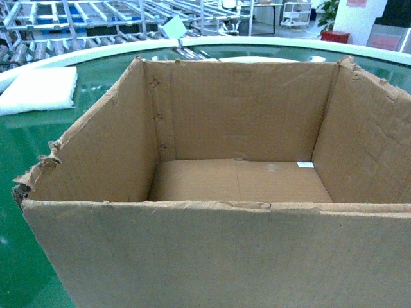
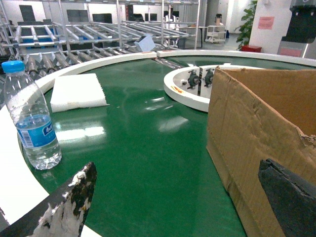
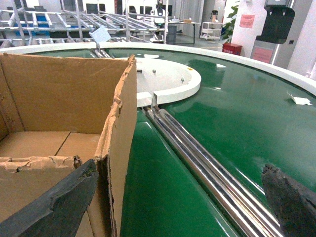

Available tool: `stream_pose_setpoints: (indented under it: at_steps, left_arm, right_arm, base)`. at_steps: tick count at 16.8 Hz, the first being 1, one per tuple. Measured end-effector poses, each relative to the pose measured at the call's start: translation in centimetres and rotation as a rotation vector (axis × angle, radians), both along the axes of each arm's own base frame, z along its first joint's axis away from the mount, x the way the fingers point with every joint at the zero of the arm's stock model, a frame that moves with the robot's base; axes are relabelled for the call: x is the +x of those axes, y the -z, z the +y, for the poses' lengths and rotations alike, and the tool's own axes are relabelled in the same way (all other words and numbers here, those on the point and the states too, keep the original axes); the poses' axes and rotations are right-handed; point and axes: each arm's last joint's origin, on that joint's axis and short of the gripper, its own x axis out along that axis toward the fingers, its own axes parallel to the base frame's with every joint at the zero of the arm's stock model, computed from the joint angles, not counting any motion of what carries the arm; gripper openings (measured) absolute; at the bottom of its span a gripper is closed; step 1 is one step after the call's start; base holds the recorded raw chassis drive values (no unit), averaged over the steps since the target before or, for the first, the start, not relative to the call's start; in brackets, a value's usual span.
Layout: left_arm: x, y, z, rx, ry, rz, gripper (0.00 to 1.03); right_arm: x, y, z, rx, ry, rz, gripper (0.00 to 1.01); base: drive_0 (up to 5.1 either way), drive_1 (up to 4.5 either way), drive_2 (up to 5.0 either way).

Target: Sort boxes to right shelf from conveyor

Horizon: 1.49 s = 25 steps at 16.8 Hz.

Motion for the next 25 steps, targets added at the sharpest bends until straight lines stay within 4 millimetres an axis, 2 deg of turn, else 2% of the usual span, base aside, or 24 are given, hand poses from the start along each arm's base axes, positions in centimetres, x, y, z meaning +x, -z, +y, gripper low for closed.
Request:
stream_pose_setpoints:
  at_steps: [22, 23, 25]
  left_arm:
    - [0.0, -0.2, -0.3, 0.001, -0.001, -0.017, 0.98]
    - [0.1, -0.3, -0.9, 0.003, 0.087, -0.021, 0.98]
    - [0.9, -0.7, -1.1, 0.001, 0.122, -0.038, 0.98]
  right_arm:
    - [0.0, 0.0, 0.0, 0.000, 0.000, 0.000, 0.98]
    - [0.0, -0.1, 0.0, 0.001, -0.006, -0.005, 0.98]
    - [0.7, -0.6, -0.9, 0.010, 0.005, -0.037, 0.98]
  base:
    - [0.0, 0.00, 0.0]
    - [0.0, 0.00, 0.0]
    - [0.0, 0.00, 0.0]
